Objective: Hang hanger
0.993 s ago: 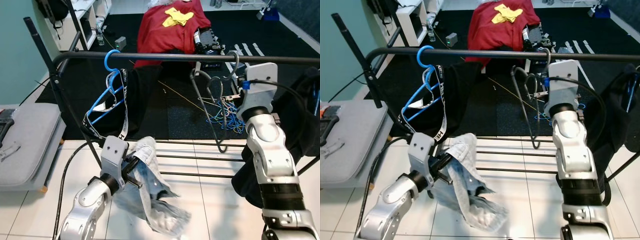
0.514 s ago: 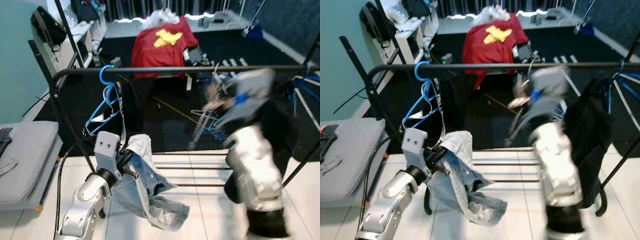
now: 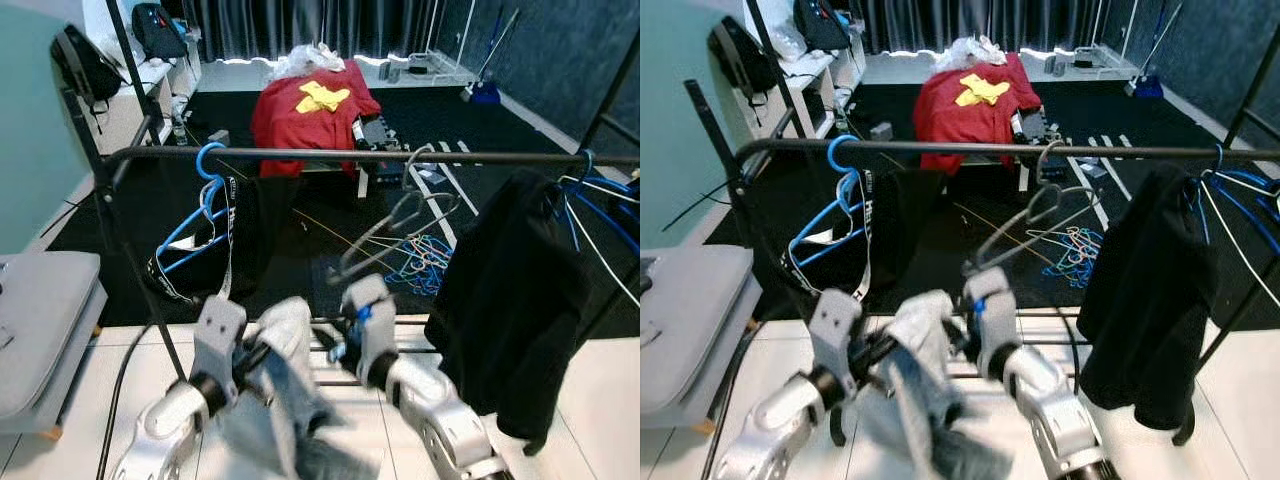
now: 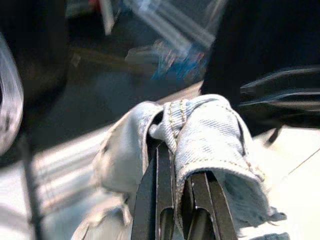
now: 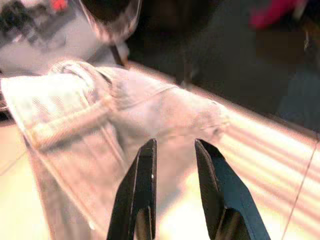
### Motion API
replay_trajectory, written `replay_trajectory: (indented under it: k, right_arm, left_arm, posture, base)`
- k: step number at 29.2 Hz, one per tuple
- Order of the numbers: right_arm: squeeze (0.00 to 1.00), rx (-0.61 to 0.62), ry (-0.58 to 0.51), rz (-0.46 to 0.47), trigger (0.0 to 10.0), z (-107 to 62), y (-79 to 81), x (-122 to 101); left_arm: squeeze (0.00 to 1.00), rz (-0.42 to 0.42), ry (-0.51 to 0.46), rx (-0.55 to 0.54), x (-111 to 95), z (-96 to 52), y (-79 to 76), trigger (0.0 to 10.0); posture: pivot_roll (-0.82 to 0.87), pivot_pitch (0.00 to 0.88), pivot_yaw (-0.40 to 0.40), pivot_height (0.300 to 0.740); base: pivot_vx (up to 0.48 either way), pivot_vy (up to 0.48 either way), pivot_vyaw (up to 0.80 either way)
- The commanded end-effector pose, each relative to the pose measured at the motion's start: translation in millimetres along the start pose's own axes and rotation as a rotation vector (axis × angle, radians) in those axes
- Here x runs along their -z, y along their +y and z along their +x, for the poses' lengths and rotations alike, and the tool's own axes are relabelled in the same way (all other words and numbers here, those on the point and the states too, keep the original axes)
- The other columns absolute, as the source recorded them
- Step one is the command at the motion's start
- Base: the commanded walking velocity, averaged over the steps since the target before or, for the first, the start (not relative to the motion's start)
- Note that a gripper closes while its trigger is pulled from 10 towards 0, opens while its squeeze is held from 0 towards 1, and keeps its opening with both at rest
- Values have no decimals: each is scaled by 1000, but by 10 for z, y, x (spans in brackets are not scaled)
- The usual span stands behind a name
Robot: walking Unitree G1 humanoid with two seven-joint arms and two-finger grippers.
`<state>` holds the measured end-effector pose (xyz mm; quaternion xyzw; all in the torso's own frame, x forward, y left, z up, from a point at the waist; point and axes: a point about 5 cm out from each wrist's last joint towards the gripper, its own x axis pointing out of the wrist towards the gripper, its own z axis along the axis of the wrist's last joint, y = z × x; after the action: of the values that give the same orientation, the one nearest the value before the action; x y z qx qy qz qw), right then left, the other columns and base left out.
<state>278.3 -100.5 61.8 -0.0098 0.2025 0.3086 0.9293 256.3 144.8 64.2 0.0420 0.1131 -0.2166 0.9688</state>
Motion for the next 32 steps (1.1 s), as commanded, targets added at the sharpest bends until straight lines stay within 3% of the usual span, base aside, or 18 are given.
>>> replay_trajectory:
  k: [1, 2, 3, 6, 8, 12, 15, 17, 32]
  right_arm:
    - [0, 100, 83, 47, 10000, 11, -159, 279]
    - [0, 227, 156, 141, 10000, 18, -290, 555]
    - [0, 274, 193, 186, 10000, 15, -310, 673]
    - [0, 274, 193, 186, 10000, 15, -310, 673]
    - [0, 314, 266, 217, 10000, -13, -290, 908]
    - [0, 346, 325, 233, 10000, -74, -284, 1080]
    - [0, 358, 339, 262, 10000, -98, -280, 1131]
    - [0, 353, 354, 296, 10000, -121, -248, 1212]
    - [0, 362, 372, 312, 10000, -144, -172, 1361]
  left_arm:
    - [0, 47, 170, -71, 294, 51, 57, 10000]
    - [0, 40, 326, -148, 578, 64, 113, 10000]
    - [0, 1, 370, -181, 674, 57, 133, 10000]
    - [0, 1, 370, -181, 674, 57, 133, 10000]
    - [0, -85, 456, -250, 876, 10, 160, 10000]
    - [0, -102, 536, -295, 1034, -64, 176, 10000]
    - [0, -124, 546, -317, 1074, -90, 190, 10000]
    - [0, -181, 537, -321, 1116, -103, 185, 10000]
    - [0, -194, 438, -272, 1062, 16, 119, 10000]
  posture:
    - [15, 7, -25, 740]
    - [-6, 6, -18, 740]
    - [-11, 6, -14, 740]
    - [-11, 6, -14, 740]
    - [-18, 0, -5, 740]
    - [-6, 2, -22, 740]
    - [-3, 0, -24, 740]
    - [-2, 8, -5, 740]
    - [-9, 14, 31, 740]
  base:
    - [0, 0, 0]
    - [0, 0, 0]
    - [0, 0, 0]
    - [0, 0, 0]
    - [0, 0, 0]
    - [0, 0, 0]
    - [0, 0, 0]
    - [0, 0, 400]
    - [0, 0, 800]
